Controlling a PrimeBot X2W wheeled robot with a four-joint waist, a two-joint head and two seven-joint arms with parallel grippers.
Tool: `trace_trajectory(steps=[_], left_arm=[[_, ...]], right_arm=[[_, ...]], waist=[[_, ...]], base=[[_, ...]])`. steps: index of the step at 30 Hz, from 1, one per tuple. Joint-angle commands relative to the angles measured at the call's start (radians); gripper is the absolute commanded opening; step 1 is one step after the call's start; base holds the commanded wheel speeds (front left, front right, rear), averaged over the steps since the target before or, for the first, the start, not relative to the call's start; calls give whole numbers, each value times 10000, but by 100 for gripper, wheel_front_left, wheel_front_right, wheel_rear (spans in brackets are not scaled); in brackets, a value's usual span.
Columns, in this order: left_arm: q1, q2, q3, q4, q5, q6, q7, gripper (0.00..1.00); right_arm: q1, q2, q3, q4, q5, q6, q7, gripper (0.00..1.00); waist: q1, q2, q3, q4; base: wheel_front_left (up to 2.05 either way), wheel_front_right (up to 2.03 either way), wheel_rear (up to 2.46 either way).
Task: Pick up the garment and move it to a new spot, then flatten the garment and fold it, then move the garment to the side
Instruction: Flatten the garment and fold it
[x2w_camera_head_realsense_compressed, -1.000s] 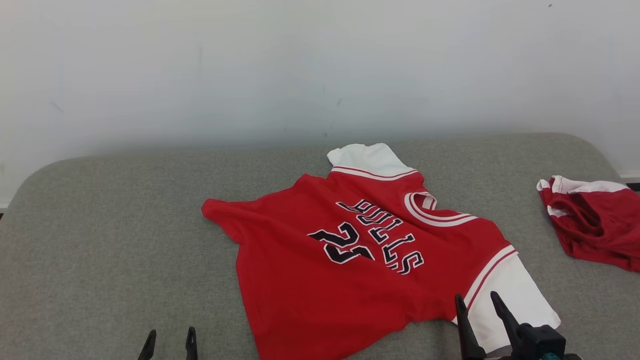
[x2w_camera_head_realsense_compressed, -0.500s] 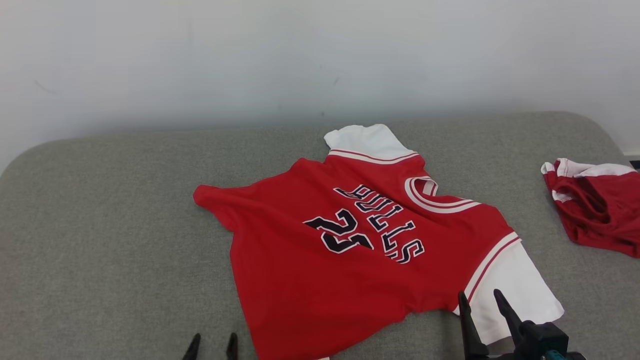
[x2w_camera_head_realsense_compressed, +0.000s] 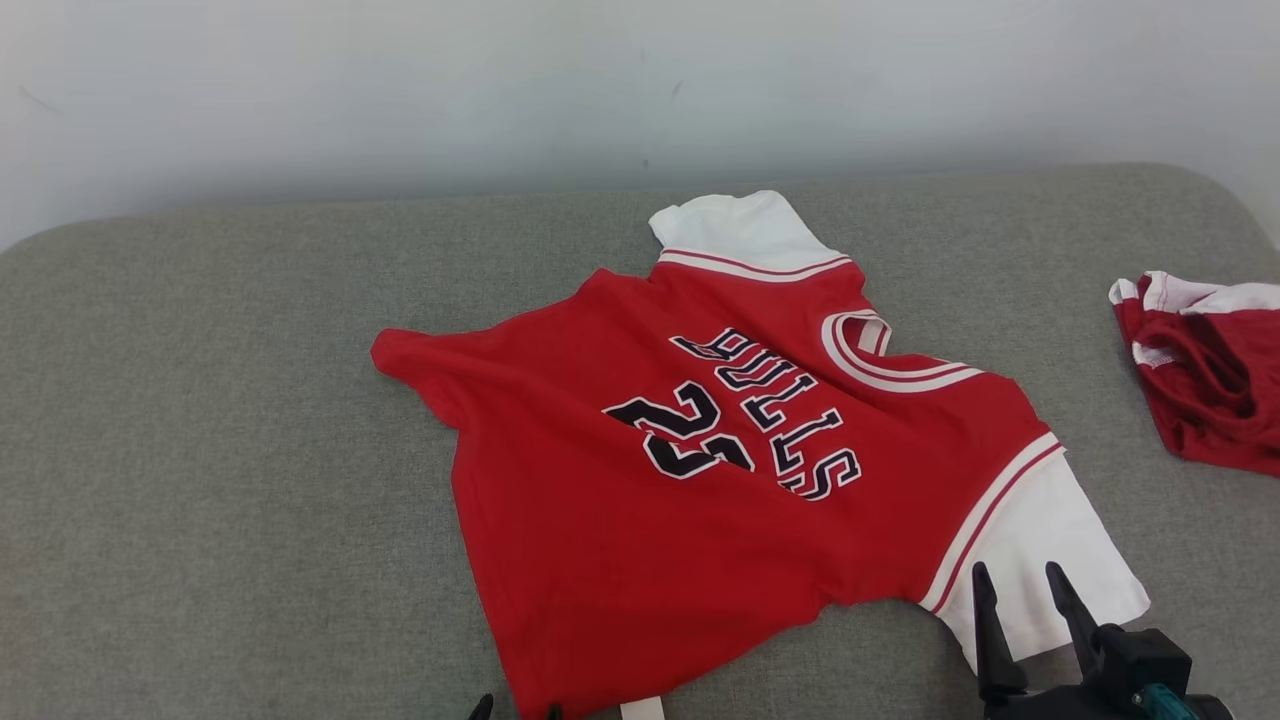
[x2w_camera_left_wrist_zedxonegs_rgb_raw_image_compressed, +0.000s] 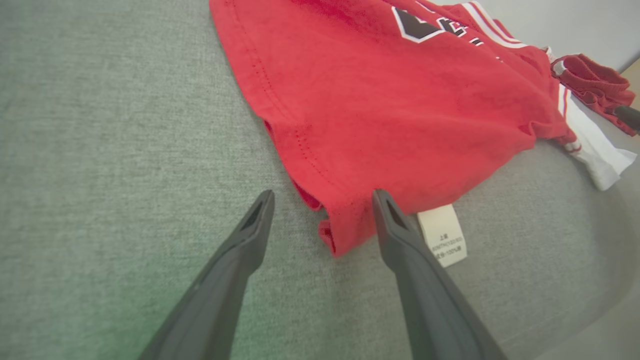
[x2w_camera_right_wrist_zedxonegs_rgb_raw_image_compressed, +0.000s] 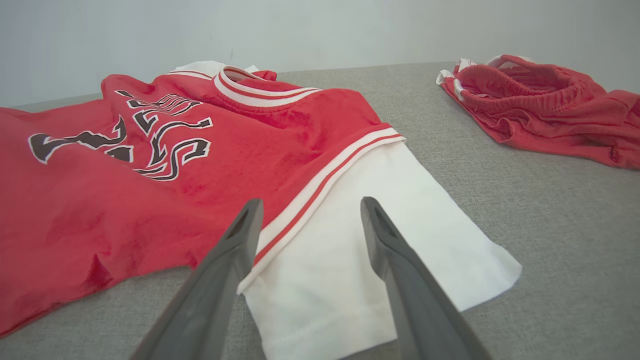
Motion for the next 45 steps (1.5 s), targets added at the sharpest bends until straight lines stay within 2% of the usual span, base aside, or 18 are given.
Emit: trace_trajectory(steps=[1,14,18,19,20,21,22,24,34,41,45], left_arm=[[-138,19,-37,109,-143,-13,-28,100],[-449,20,-1189,175,-1003,-19,-28,100],[-470,20,-1240,172,-1075,-19,-28,98],[-483,19,-1226,193,-1067,-20,-28,87],[-507,24,-1169,244,-964,-20,-28,57],[-548,28,-1106,287,-807,-20,-28,39],[-572,21,-1092,348,-689,-20,-28,2],[-587,17,-1007,462,-620,-20,-28,0],[-535,118,628,209,-413,-5,-28,0],[-317,342,1807,207,23,-4,-28,0],[-227,309,2150,229,217,-4,-28,0]], right_arm=[[-119,-30,-57,1,-36,-28,6,100],[-293,-148,-78,-8,-68,-28,6,100],[-314,-156,-97,-21,-63,-28,6,100],[-327,-161,-96,-20,-61,-28,6,100],[-341,-162,-99,-17,-57,-28,6,100],[-347,-169,-112,-19,-48,-28,6,100],[-341,-173,-120,-29,-42,-28,6,100],[-324,-184,-143,-30,-22,-30,6,100],[-103,-183,-413,176,-26,-28,6,100],[158,-189,-564,716,-175,-28,6,100],[253,-162,-467,1067,-195,-28,6,100]], waist=[[-2,-2,83,64],[-2,-2,221,294],[-2,-2,227,310],[-2,-2,234,305],[-2,-2,242,298],[-2,-2,250,297],[-2,-2,253,295],[-2,-2,255,285],[-2,-2,8,259],[-2,-2,-189,220],[-2,-2,-219,198]], base=[[0,0,0],[0,0,0],[0,0,0],[0,0,0],[0,0,0],[0,0,0],[0,0,0],[0,0,0],[0,0,0],[0,0,0],[0,0,0]])
